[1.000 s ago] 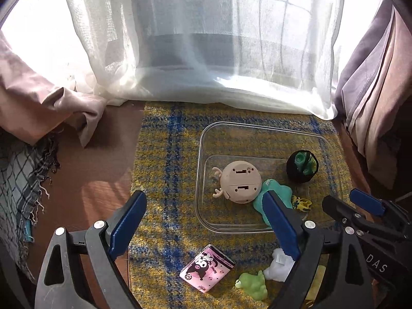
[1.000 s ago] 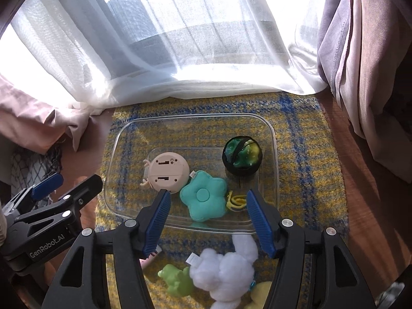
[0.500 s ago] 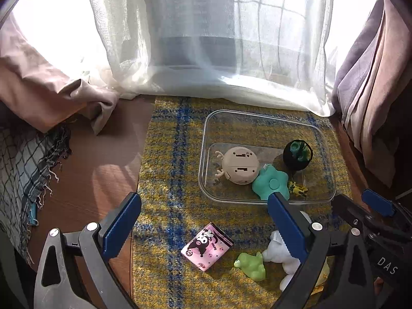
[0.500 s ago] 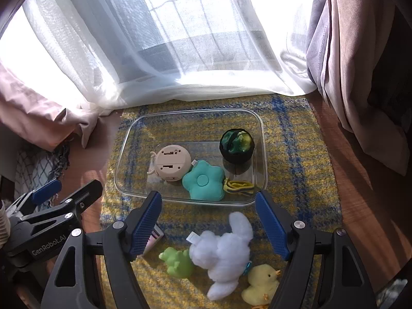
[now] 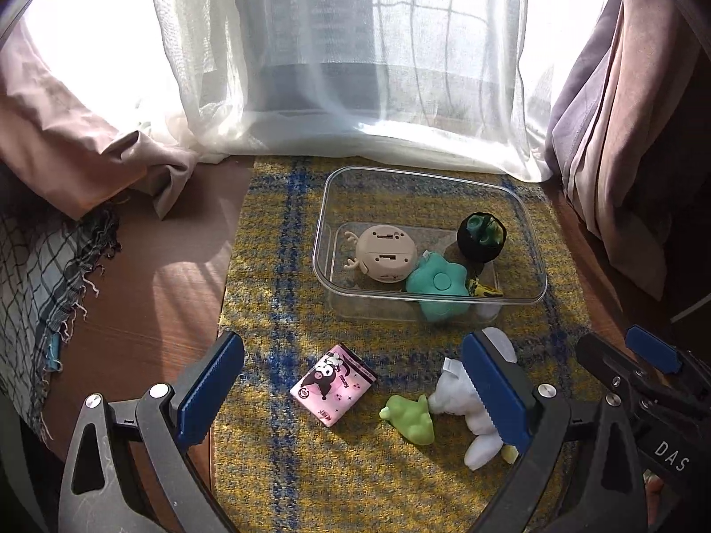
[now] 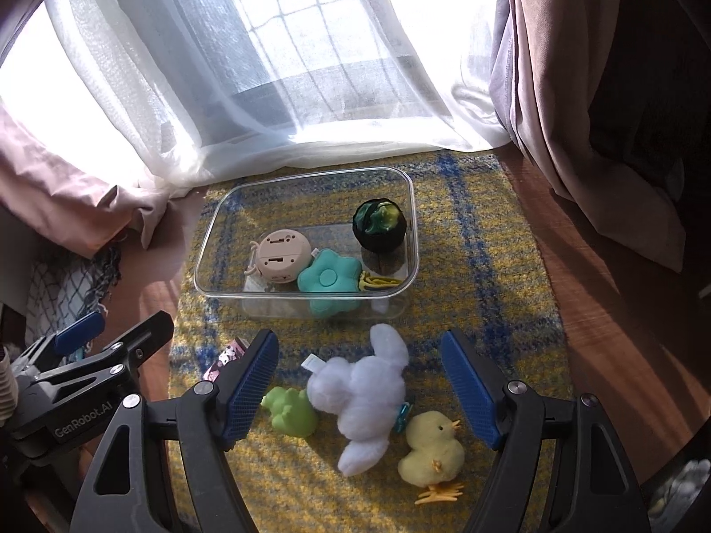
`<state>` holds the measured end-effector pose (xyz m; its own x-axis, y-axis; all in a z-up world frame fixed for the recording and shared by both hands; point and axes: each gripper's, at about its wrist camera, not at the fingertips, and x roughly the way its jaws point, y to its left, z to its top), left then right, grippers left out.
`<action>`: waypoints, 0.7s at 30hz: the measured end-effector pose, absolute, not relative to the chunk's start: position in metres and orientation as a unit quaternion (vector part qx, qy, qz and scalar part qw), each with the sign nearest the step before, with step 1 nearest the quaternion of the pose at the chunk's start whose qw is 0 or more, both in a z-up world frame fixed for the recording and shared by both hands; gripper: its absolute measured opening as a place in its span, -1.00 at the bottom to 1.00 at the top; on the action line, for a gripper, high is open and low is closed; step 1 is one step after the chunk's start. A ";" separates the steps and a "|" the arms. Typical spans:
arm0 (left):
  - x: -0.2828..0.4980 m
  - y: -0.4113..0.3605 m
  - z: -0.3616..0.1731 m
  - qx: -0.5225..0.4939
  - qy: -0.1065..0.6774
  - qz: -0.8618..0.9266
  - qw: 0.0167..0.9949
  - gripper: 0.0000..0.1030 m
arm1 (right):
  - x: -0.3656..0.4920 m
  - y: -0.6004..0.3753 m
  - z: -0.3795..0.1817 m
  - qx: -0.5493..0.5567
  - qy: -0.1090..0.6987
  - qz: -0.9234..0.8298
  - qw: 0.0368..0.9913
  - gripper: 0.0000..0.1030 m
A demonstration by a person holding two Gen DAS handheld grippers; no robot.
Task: Organize objects
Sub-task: 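Withdraw both grippers from the clear box back over the mat, then grasp the yellow plush chick with the right gripper while the left grasps the green rubber frog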
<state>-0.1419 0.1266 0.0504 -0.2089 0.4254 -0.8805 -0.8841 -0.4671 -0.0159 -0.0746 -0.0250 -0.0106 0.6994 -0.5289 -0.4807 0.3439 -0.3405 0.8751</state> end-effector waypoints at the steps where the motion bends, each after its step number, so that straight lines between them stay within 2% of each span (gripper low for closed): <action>1: -0.140 0.125 0.050 -0.443 0.259 0.733 0.447 0.94 | -0.075 -0.022 -0.011 0.724 -0.064 -0.383 0.570 0.47; 21: -0.081 0.106 0.030 -0.454 0.286 0.702 0.468 0.94 | -0.064 0.037 -0.043 0.749 -0.063 -0.361 0.551 0.47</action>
<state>-0.0806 0.1063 0.0296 -0.1509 0.3970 -0.9053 -0.9169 -0.3985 -0.0219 -0.0645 0.0368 -0.0426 0.7316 -0.4921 -0.4719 0.3041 -0.3840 0.8718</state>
